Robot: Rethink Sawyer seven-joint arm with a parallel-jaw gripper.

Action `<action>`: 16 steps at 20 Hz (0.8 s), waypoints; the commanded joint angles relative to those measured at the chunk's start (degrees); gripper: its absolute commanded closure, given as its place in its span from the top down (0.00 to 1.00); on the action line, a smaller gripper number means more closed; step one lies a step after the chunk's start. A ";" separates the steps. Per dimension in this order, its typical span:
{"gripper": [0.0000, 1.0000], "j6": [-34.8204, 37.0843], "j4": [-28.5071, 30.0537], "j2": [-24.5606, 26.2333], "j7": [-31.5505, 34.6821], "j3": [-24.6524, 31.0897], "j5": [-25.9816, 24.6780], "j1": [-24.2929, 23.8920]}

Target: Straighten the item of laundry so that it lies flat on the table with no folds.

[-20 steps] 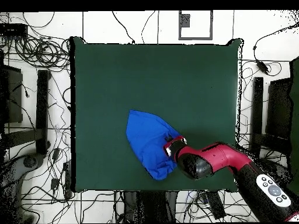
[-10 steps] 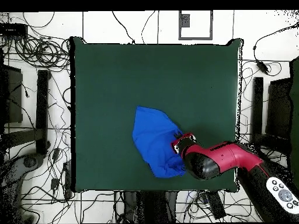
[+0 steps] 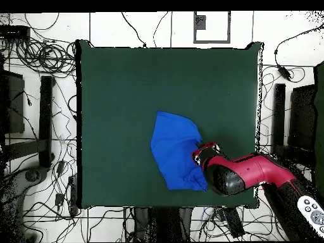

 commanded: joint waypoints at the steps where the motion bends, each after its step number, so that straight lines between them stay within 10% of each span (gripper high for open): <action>1: 0.00 6.78 -0.55 -1.65 -13.71 3.82 2.45 2.69; 16: 0.00 8.79 -1.18 -7.66 -16.12 5.92 4.44 3.15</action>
